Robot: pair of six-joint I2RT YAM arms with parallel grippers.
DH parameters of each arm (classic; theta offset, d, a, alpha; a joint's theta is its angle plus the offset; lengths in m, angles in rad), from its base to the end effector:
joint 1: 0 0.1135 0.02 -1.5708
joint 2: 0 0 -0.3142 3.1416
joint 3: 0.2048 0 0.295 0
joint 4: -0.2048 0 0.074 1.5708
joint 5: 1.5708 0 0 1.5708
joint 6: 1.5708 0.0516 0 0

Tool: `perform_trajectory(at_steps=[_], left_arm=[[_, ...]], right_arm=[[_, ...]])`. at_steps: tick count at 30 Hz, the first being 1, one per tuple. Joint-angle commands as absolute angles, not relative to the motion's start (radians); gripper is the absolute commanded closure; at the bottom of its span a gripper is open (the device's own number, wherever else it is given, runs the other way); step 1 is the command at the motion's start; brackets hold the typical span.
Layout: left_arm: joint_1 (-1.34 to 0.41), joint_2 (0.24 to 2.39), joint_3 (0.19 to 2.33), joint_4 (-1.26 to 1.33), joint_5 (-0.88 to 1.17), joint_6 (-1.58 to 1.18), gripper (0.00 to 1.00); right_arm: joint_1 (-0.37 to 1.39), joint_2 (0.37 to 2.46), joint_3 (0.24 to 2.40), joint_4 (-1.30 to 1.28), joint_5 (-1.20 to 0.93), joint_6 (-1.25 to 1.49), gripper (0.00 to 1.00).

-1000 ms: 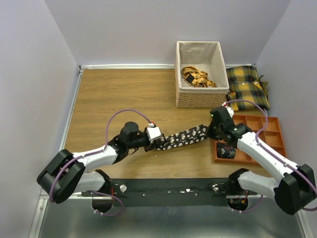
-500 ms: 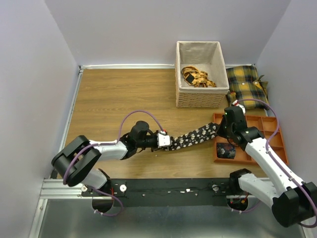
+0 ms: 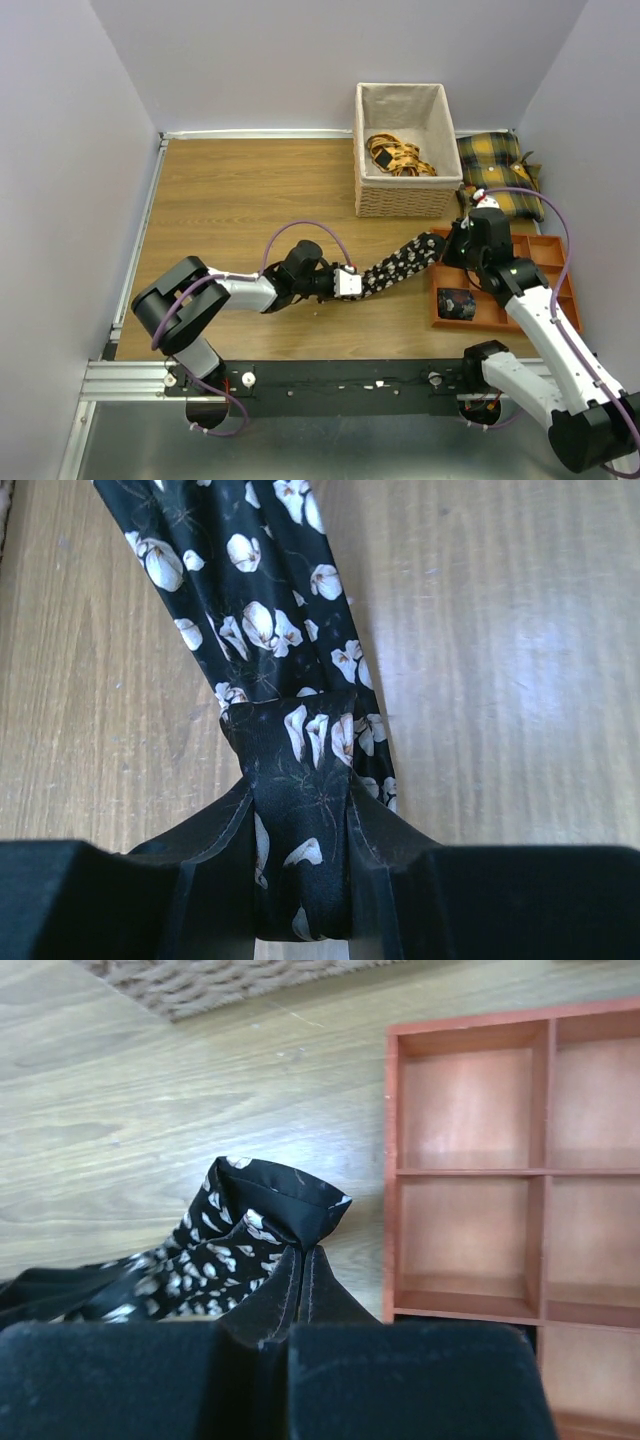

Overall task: Roll the ties
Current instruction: Roll the tie at the center of the board.

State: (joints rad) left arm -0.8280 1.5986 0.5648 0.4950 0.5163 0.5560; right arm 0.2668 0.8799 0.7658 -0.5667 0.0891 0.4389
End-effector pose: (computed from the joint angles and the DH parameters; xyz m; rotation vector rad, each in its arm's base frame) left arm 0.2045 -0.2604 0.1491 1.5719 1.4070 -0.7063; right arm 0.2048 0.0512 0.3034 0.2424 2.2503 0.2783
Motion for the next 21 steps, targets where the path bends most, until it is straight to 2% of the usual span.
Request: perform_trajectory(at_steps=[1,7,11,15,21], left_arm=[[-0.845,1.652,0.603,0.321,0.358,0.526,1.0],[-0.851,1.606,0.525,0.413,0.333,0.493,1.0],[-0.853,1.592,0.512,0.413,0.347,0.486,1.0],[-0.859,1.624,0.531,0.408,0.296,0.453,1.0],[-0.888,1.646,0.629,0.328,0.242,0.465,1.0]], right_arm=[[0.249,0.873,0.773,-0.525,0.15,0.443,0.99],[0.221,0.91,0.792,-0.547,0.166,0.403,0.99],[0.065,0.899,0.732,-0.539,0.083,0.411,0.99],[-0.021,0.868,0.779,-0.578,0.101,0.351,0.99],[-0.015,0.899,0.707,-0.508,-0.083,0.377,0.99]])
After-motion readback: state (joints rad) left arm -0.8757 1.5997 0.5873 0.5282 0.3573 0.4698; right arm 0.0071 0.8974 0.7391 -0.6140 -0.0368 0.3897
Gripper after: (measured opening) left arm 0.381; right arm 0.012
